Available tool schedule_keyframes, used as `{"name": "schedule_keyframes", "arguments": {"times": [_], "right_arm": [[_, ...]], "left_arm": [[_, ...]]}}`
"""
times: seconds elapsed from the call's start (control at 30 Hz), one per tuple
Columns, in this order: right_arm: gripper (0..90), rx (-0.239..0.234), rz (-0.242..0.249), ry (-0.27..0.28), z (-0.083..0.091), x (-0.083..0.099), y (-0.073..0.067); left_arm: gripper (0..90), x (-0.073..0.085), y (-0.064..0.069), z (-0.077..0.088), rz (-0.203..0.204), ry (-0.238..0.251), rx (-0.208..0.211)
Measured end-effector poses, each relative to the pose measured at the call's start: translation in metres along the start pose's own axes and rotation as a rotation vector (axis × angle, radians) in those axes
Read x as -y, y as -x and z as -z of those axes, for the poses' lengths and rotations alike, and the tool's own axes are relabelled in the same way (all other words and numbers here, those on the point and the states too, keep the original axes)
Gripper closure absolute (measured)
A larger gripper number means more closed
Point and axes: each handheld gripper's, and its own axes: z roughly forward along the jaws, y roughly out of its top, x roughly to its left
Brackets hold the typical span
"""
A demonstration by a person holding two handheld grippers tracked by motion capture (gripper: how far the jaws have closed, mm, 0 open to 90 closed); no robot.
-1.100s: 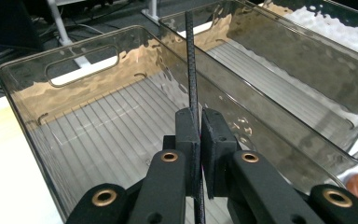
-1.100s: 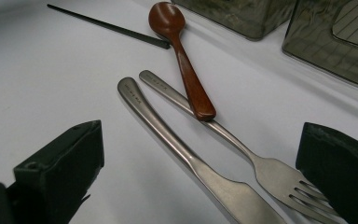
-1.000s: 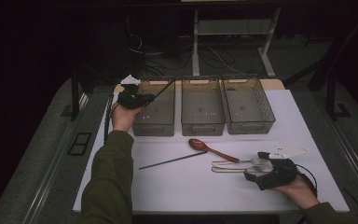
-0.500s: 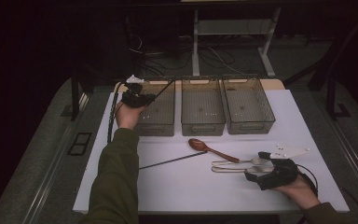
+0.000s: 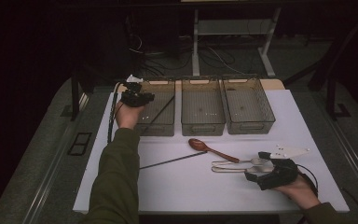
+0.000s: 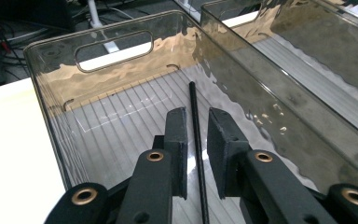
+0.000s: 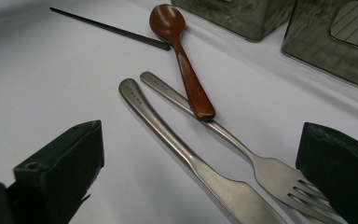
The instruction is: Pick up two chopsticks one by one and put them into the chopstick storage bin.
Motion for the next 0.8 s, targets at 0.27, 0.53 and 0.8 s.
{"name": "schedule_keyframes", "arguments": {"times": [0.27,0.53,0.8], "right_arm": [[0.4,0.002,0.001,0.000,0.000,0.000,0.000],[0.4,0.001,-0.001,-0.001,0.000,0.000,0.000],[0.5,0.003,0.004,0.000,0.000,0.000,-0.001]], "left_arm": [[70.6,-0.003,0.005,0.012,-0.036,0.009,0.031],[57.7,-0.007,0.015,0.027,-0.073,0.007,0.114],[44.9,-0.003,0.034,0.044,-0.123,-0.001,0.207]]}}
